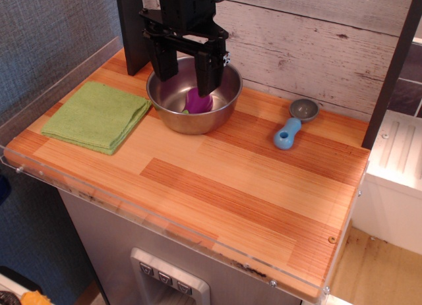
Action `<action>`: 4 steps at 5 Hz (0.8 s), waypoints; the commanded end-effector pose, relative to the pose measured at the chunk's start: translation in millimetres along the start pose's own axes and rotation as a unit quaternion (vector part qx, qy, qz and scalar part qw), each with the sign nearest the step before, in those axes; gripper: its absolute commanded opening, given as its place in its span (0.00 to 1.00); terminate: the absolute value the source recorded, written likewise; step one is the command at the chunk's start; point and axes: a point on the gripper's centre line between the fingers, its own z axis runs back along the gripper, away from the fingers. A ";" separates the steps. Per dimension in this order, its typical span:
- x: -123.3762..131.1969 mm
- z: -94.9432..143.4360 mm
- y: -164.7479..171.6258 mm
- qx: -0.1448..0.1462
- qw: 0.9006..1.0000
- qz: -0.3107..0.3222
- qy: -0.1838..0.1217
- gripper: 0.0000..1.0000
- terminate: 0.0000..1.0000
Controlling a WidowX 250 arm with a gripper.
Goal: Move the green cloth behind the blue brush
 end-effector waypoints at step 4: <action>-44.0 26.5 87.8 0.036 0.997 0.072 -0.003 1.00 0.00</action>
